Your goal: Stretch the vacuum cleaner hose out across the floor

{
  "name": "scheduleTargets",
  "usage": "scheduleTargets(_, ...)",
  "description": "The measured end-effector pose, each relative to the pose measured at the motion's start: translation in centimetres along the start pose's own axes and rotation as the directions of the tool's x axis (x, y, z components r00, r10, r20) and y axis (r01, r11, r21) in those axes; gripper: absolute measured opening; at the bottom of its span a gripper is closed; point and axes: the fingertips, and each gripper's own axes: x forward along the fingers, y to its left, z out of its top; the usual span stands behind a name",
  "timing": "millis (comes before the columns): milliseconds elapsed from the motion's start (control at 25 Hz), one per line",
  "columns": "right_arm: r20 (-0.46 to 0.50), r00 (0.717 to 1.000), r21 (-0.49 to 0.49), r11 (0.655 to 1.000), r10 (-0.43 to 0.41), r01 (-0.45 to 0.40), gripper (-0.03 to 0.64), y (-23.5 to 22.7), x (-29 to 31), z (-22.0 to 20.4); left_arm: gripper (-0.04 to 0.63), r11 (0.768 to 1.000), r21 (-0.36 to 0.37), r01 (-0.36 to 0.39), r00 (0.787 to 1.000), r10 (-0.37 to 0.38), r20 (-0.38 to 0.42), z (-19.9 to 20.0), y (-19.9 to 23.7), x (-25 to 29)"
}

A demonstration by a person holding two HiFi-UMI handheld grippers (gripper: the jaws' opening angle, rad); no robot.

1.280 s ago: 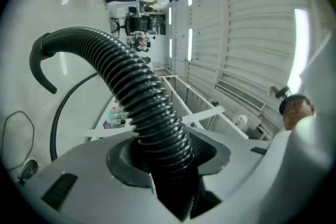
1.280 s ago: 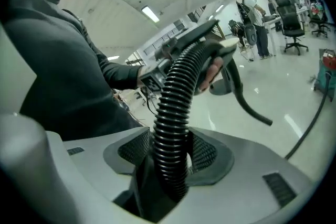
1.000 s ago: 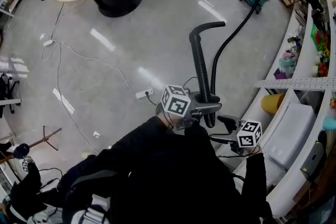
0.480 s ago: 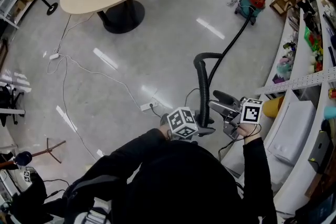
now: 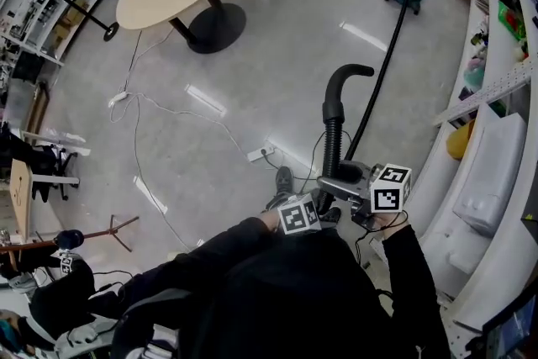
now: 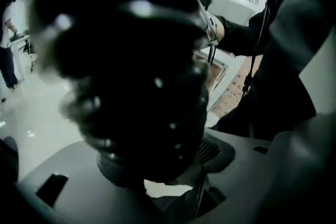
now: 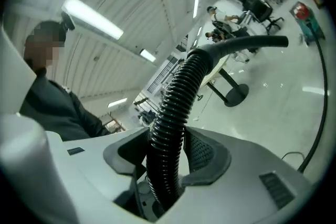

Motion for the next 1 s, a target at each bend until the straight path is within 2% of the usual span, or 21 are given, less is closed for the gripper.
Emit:
scheduleTargets(120, -0.027, 0.999, -0.101, 0.995, 0.018, -0.021, 0.204, 2.4, 0.0, -2.9, 0.262, 0.993, 0.0, -0.116, 0.991, 0.115, -0.066, -3.5, 0.4, -0.4)
scheduleTargets(240, -0.004, 1.0, -0.156, 0.988, -0.001, 0.001, 0.189, 3.7, -0.3, -4.3, 0.262, 0.958, 0.019, -0.287, 0.955, 0.288, -0.066, -6.3, 2.6, -3.0)
scheduleTargets(280, -0.004, 1.0, -0.177, 0.984, -0.01, 0.009, 0.187, 4.1, -0.4, -4.7, 0.264, 0.947, 0.012, -0.322, 0.944, 0.322, -0.069, -7.4, 3.2, -4.0)
scheduleTargets(320, -0.012, 1.0, -0.2, 0.98, -0.016, 0.013, 0.187, 4.6, -0.4, -5.2, 0.264, 0.94, -0.021, -0.34, 0.939, 0.338, -0.066, -8.3, 3.6, -5.2)
scheduleTargets(360, -0.025, 0.999, -0.217, 0.976, -0.02, 0.014, 0.187, 5.1, -0.2, -5.8, 0.264, 0.936, -0.092, -0.341, 0.94, 0.338, -0.041, -8.9, 3.9, -6.6)
scheduleTargets(400, -0.04, 0.999, -0.228, 0.974, -0.023, 0.013, 0.187, 5.6, 0.2, -6.5, 0.262, 0.926, -0.206, -0.317, 0.944, 0.329, 0.027, -8.9, 4.3, -8.4)
scheduleTargets(440, -0.057, 0.998, -0.233, 0.972, -0.029, 0.015, 0.187, 6.0, 0.5, -7.4, 0.262, 0.902, -0.349, -0.254, 0.936, 0.32, 0.145, -8.1, 4.8, -10.9)
scheduleTargets(480, -0.076, 0.996, -0.235, 0.972, -0.041, 0.022, 0.187, 6.1, 0.9, -8.4, 0.262, 0.86, -0.489, -0.143, 0.899, 0.32, 0.3, -6.9, 5.3, -13.8)
scheduleTargets(520, -0.101, 0.993, -0.238, 0.971, -0.061, 0.035, 0.187, 6.1, 1.3, -9.5, 0.262, 0.808, -0.589, 0.001, 0.826, 0.331, 0.457, -5.4, 5.9, -17.1)
scheduleTargets(560, -0.132, 0.988, -0.243, 0.969, -0.087, 0.053, 0.187, 5.9, 1.8, -10.7, 0.262, 0.759, -0.634, 0.151, 0.733, 0.345, 0.587, -4.1, 6.7, -20.5)
scheduleTargets(600, -0.168, 0.979, -0.252, 0.965, -0.116, 0.071, 0.187, 5.8, 2.5, -12.0, 0.262, 0.723, -0.632, 0.278, 0.644, 0.348, 0.681, -3.2, 7.3, -23.5)
scheduleTargets(640, -0.207, 0.967, -0.266, 0.96, -0.146, 0.088, 0.187, 5.8, 3.4, -13.4, 0.262, 0.706, -0.604, 0.369, 0.579, 0.334, 0.744, -2.5, 7.7, -26.1)
scheduleTargets(680, -0.248, 0.953, -0.286, 0.953, -0.173, 0.099, 0.187, 6.0, 4.6, -15.0, 0.269, 0.707, -0.571, 0.418, 0.548, 0.305, 0.779, -2.3, 7.9, -28.1)
scheduleTargets(720, -0.287, 0.938, -0.31, 0.945, -0.196, 0.103, 0.187, 6.5, 6.0, -16.6, 0.287, 0.717, -0.55, 0.429, 0.555, 0.271, 0.787, -2.5, 7.9, -29.3)
scheduleTargets(760, -0.322, 0.922, -0.335, 0.937, -0.216, 0.102, 0.187, 7.0, 7.4, -18.3, 0.309, 0.728, -0.547, 0.413, 0.592, 0.242, 0.769, -3.3, 8.0, -29.8)
scheduleTargets(840, -0.38, 0.888, -0.385, 0.917, -0.257, 0.101, 0.186, 7.6, 10.2, -21.2, 0.313, 0.74, -0.564, 0.367, 0.686, 0.195, 0.701, -6.0, 8.3, -29.5)
scheduleTargets(880, -0.404, 0.87, -0.404, 0.909, -0.281, 0.105, 0.186, 7.7, 11.5, -22.5, 0.33, 0.731, -0.566, 0.382, 0.707, 0.163, 0.688, -7.3, 8.3, -29.4)
scheduleTargets(920, -0.426, 0.852, -0.419, 0.901, -0.304, 0.112, 0.186, 7.6, 12.7, -23.7, 0.33, 0.71, -0.559, 0.428, 0.702, 0.129, 0.7, -8.4, 8.0, -29.5)
scheduleTargets(1000, -0.466, 0.815, -0.444, 0.887, -0.345, 0.122, 0.186, 7.3, 14.7, -26.0, 0.291, 0.666, -0.524, 0.53, 0.649, 0.079, 0.757, -9.9, 6.9, -30.3)
